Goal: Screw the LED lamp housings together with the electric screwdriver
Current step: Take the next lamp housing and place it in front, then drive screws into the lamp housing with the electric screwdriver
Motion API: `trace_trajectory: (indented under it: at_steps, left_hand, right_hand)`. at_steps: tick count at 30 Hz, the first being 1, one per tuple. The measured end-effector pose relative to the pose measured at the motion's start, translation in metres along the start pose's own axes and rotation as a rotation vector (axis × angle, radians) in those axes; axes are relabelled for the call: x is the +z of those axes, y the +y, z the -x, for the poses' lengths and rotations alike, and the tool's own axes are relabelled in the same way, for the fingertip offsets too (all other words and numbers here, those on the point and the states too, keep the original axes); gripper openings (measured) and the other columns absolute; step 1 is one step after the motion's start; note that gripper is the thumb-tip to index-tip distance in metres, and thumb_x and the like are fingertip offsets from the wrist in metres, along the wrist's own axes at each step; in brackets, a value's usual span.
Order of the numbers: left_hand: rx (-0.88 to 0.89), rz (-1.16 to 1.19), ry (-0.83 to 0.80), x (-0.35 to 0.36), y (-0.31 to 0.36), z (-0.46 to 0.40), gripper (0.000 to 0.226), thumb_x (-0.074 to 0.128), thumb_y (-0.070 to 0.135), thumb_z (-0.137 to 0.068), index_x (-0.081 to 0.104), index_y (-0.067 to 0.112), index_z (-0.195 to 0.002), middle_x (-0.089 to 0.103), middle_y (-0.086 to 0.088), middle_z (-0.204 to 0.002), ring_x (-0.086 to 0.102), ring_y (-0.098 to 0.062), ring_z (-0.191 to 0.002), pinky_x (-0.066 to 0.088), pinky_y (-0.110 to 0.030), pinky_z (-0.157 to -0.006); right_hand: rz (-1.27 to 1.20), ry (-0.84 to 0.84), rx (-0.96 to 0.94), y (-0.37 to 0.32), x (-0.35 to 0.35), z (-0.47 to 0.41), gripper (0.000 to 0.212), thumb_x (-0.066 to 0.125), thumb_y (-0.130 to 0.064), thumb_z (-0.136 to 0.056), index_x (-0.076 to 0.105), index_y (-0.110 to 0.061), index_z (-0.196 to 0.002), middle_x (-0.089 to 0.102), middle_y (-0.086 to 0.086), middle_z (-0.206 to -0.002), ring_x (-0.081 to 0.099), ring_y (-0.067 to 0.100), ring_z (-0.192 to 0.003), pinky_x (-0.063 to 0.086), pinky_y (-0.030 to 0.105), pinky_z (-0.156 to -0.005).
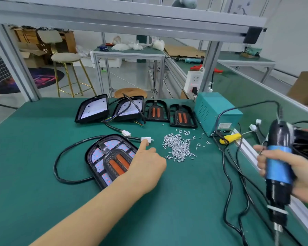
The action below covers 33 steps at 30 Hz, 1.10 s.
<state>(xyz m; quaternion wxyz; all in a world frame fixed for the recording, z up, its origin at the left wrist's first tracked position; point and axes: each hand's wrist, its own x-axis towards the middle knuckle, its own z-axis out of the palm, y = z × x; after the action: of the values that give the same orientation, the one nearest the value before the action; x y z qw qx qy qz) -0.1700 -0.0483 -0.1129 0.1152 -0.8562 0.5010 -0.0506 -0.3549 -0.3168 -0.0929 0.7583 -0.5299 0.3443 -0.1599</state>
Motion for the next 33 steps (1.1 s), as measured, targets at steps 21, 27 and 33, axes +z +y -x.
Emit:
trace_trajectory:
  at_steps: [21,27,33]
  left_hand:
    - [-0.521,2.192,0.372,-0.008,-0.053,0.054,0.014,0.07,0.003,-0.058,0.077,0.007,-0.07,0.074,-0.015,-0.08,0.072,-0.016,-0.074,0.056,-0.019,-0.064]
    - [-0.567,2.307,0.411,-0.003,-0.058,0.065,0.018,0.068,0.001,-0.061,0.074,0.002,-0.078,0.073,-0.015,-0.079,0.071,-0.018,-0.071,0.057,-0.023,-0.063]
    - [-0.56,2.316,0.404,-0.001,-0.054,0.071,0.011,0.066,0.009,-0.068,0.076,0.01,-0.072,0.072,-0.011,-0.079,0.067,-0.014,-0.066,0.055,-0.024,-0.055]
  right_hand:
    - [-0.778,-0.344,-0.317,-0.019,0.19,0.028,0.021,0.065,-0.016,-0.07,0.061,-0.014,-0.09,0.073,0.008,-0.089,0.061,0.01,-0.057,0.054,0.023,-0.06]
    - [-0.776,-0.375,-0.458,-0.022,0.226,0.031,0.01,0.059,-0.009,-0.08,0.057,-0.013,-0.09,0.054,-0.004,-0.06,0.049,0.006,-0.047,0.048,0.02,-0.053]
    - [-0.784,-0.338,-0.564,-0.021,0.24,0.033,0.012,0.059,-0.011,-0.073,0.054,-0.013,-0.084,0.05,-0.006,-0.058,0.048,0.007,-0.048,0.047,0.021,-0.054]
